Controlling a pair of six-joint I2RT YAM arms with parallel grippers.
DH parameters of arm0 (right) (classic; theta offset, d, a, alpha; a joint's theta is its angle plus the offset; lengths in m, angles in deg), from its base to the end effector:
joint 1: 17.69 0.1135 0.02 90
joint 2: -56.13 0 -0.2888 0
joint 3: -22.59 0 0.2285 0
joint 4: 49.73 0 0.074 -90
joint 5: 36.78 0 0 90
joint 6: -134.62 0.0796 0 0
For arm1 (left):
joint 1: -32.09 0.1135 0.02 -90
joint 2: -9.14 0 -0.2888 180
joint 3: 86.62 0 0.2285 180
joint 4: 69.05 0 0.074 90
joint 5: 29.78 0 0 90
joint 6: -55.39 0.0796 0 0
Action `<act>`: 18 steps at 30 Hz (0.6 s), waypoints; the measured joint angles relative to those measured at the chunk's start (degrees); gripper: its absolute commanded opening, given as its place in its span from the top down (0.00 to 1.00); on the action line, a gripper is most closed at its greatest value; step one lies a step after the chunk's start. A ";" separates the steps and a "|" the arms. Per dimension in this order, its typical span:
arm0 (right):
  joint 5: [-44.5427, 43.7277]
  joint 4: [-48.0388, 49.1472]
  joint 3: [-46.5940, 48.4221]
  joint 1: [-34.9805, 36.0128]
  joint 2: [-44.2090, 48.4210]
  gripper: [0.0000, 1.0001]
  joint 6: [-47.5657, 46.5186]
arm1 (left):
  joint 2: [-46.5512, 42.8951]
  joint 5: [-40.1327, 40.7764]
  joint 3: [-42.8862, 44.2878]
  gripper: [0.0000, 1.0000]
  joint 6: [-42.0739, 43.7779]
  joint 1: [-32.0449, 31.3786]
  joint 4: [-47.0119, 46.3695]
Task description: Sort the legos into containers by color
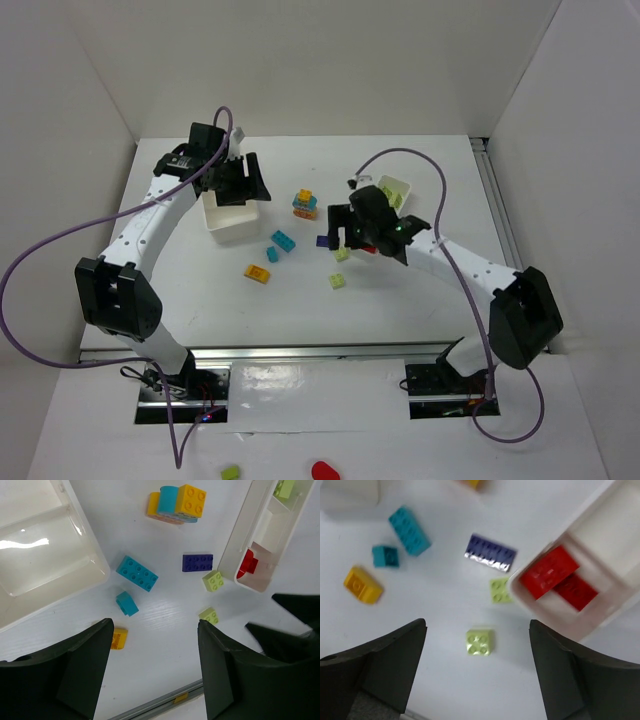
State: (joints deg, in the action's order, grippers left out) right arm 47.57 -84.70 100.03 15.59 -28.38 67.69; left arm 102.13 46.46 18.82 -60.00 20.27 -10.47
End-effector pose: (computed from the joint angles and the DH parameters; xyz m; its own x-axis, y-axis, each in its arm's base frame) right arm 0.2826 0.1761 0.2703 -0.7051 0.0037 -0.7091 -0.2268 0.9463 0.2304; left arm 0.3515 -0.0929 0.3421 -0.7920 -0.2598 -0.5526 0.0229 0.8917 -0.4521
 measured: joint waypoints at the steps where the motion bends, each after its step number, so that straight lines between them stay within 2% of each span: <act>1: -0.22 -0.07 -1.75 2.89 1.55 0.05 -0.09 | 0.00 -0.02 -0.02 0.23 -0.02 0.00 0.02; 7: -1.66 -2.03 -6.69 11.56 -0.15 0.08 0.57 | 0.00 -0.04 -0.24 0.23 0.00 0.00 -0.11; 18: -3.41 -1.29 -7.37 13.11 -10.54 0.25 1.03 | 0.00 -0.04 -0.63 0.23 -0.02 0.00 -0.15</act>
State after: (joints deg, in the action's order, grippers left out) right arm 44.16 -85.99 92.66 28.70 -38.92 68.72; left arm 102.13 46.41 18.18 -60.02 20.27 -10.62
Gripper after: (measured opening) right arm 0.767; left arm 0.774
